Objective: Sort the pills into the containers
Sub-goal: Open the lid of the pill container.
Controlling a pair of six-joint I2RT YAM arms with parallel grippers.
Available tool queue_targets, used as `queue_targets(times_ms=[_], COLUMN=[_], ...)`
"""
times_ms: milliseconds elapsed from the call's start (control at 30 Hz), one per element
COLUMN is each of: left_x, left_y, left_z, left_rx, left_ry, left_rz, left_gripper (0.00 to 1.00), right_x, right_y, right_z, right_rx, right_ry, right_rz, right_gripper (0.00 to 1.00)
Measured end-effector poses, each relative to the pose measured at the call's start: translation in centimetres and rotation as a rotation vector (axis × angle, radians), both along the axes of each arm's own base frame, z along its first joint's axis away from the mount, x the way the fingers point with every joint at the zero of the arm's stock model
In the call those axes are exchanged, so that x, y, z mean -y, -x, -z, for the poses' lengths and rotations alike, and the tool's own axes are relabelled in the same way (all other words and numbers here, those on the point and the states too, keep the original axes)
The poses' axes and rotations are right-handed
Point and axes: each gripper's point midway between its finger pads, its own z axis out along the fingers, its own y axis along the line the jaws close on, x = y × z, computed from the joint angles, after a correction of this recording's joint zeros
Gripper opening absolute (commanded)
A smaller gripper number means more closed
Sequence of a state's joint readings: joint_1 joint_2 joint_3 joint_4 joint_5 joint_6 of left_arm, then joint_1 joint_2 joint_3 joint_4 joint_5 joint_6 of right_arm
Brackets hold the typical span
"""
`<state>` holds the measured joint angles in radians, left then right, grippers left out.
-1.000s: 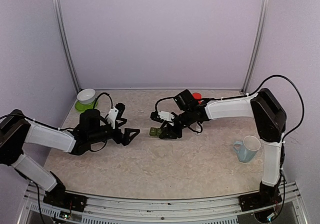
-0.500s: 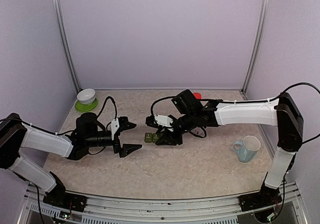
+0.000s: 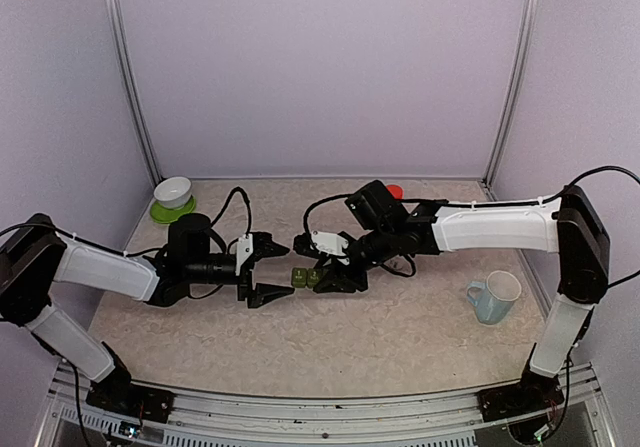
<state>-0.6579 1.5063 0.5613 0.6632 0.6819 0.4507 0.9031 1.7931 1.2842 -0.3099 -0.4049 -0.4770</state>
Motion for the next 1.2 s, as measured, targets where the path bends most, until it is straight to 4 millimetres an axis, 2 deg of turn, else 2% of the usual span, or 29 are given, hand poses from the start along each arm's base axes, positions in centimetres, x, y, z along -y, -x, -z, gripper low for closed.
queue_targets(times_ms=[233, 433, 867, 1000, 1200], left_x=[0.7, 1.6, 1.8, 1.8, 1.8], left_y=[0.7, 0.4, 0.6, 0.7, 0.7], left_z=[0.5, 0.8, 1.9, 2.0, 2.0], left_rx=[-0.023, -0.049, -0.091, -0.095, -0.096], left_ry=[-0.017, -0.039, -0.069, -0.071, -0.073], left_rz=[0.034, 0.051, 0.060, 0.061, 0.063], left_gripper=[0.81, 0.76, 0.64, 0.53, 0.53], right_x=[0.0, -0.1, -0.1, -0.1, 0.1], right_y=[0.2, 0.4, 0.6, 0.7, 0.8], right_z=[-0.4, -1.1, -1.3, -1.3, -1.1], right_rx=[0.000, 0.000, -0.004, -0.008, -0.017], right_ry=[-0.011, -0.028, -0.034, -0.033, -0.024], right_rz=[-0.006, -0.016, -0.023, -0.025, -0.027], right_gripper=[0.32, 0.32, 0.32, 0.32, 0.32])
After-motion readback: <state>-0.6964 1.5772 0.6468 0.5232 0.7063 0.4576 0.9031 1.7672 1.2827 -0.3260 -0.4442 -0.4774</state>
